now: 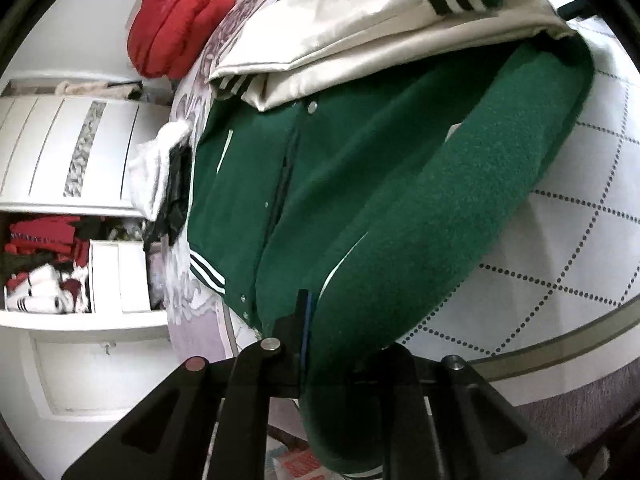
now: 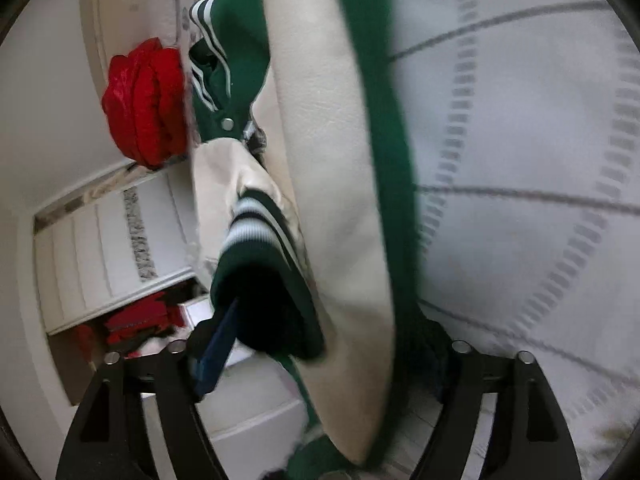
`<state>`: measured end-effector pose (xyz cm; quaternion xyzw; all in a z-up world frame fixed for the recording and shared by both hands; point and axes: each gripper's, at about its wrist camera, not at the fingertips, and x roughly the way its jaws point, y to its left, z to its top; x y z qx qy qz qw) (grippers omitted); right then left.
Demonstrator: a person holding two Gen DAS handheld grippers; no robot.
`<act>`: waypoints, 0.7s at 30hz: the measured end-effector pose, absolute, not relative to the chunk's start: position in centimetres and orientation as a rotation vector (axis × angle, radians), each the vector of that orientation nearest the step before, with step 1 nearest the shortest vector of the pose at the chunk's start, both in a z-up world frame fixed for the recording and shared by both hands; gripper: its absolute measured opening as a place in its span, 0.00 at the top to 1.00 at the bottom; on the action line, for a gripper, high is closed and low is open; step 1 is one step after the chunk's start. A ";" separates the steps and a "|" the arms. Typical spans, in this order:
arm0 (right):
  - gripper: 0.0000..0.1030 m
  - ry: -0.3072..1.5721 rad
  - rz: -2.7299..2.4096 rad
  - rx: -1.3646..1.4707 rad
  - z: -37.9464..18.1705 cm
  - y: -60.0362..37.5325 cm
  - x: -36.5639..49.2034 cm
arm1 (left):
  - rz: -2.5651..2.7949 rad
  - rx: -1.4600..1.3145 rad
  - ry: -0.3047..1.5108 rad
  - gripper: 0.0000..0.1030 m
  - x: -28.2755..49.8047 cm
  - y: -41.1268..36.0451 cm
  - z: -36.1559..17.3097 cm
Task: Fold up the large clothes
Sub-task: 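Grasp the jacket edge with the left tool while the right tool grasps a striped cuff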
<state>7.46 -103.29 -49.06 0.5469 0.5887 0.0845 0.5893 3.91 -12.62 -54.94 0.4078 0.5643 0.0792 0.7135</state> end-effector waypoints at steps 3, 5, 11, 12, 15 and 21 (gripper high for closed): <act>0.18 1.285 0.180 1.149 -44.5 -102.4 7.2 | 0.165 0.910 1.254 0.90 3.4 -12.8 -55.4; 0.18 1.246 0.245 1.161 -42.8 -101.7 8.3 | 0.163 0.907 1.263 0.90 3.3 -12.8 -55.8; 0.91 1.505 0.176 1.140 -49.0 -98.1 13.7 | 0.165 0.906 1.272 0.90 3.3 -12.4 -56.1; 0.91 1.496 0.146 1.166 -48.9 -98.4 13.4 | 0.167 0.900 1.274 0.91 3.4 -12.3 -56.1; 0.92 1.439 0.076 1.081 -45.9 -100.1 11.9 | 0.162 0.891 1.273 0.91 3.4 -12.3 -55.9; 0.71 1.542 0.153 1.135 -47.5 -101.3 9.3 | 0.155 0.892 1.276 0.91 3.3 -12.3 -56.2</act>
